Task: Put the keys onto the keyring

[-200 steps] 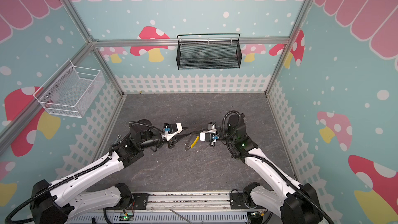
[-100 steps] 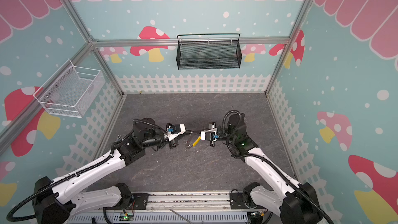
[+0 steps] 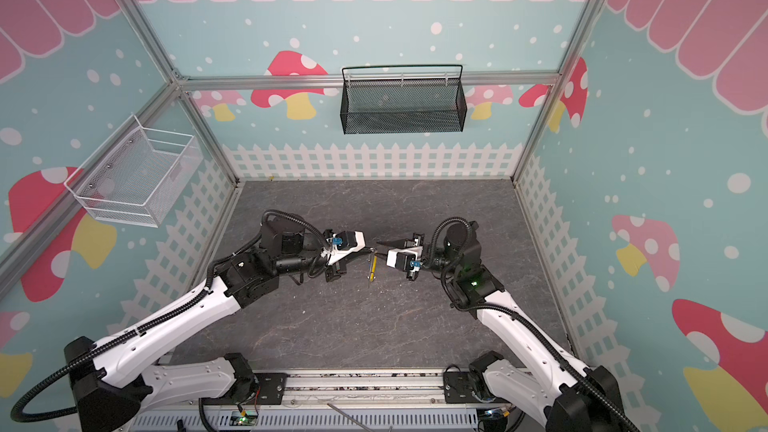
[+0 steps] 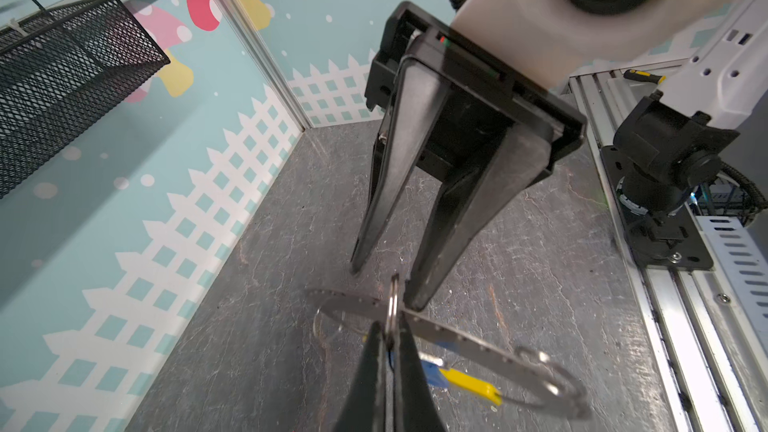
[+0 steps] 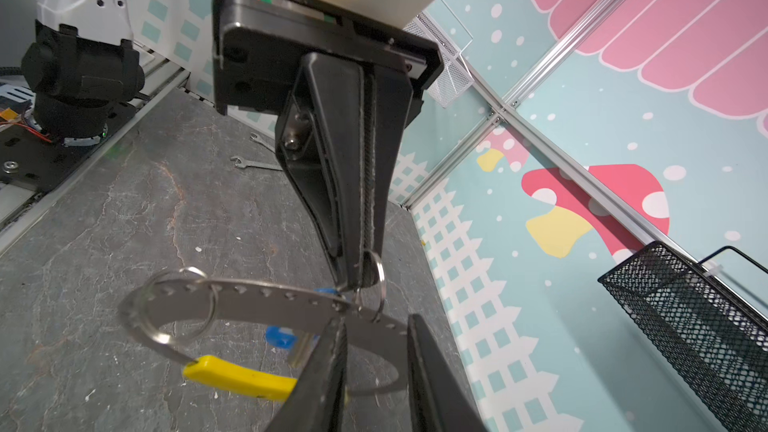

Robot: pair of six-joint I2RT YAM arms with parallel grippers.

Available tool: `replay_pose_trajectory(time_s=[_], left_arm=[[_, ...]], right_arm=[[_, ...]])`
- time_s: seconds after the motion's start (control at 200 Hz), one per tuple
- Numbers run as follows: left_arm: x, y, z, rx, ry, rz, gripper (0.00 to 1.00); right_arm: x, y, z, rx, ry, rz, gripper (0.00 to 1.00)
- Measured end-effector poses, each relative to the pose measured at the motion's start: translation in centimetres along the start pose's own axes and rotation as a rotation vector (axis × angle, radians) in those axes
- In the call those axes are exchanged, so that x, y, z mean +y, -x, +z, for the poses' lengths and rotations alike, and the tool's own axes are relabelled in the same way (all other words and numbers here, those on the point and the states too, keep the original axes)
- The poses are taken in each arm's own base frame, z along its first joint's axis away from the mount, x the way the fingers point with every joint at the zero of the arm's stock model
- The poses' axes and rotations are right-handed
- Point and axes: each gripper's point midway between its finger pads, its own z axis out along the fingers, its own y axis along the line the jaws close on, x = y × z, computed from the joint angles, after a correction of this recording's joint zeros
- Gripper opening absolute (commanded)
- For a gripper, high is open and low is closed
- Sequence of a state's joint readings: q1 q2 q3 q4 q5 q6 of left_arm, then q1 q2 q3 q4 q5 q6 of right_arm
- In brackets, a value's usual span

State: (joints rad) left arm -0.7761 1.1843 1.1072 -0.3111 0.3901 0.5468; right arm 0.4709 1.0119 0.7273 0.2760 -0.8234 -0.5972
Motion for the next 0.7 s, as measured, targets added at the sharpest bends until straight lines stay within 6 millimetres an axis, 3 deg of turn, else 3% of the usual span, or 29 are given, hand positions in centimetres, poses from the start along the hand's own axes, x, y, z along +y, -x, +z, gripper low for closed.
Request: replay_pose_trajectory(time_s=[0.14, 0.465, 0.695], left_arm=[[-0.4, -0.8, 0.5, 0.072, -0.017, 0.010, 0.00], [-0.9, -1.4, 1.3, 0.176, -0.034, 0.034, 0.00], [-1.1, -1.4, 1.5, 0.208, -0.033, 0.042, 0.00]], right_arm=[[-0.1, 0.0, -0.3, 0.013, -0.010, 0.001, 0.31], [1.2, 0.0, -0.3, 0.003, 0.051, 0.027, 0.21], [1.8, -0.1, -0.3, -0.003, 0.077, 0.032, 0.06]])
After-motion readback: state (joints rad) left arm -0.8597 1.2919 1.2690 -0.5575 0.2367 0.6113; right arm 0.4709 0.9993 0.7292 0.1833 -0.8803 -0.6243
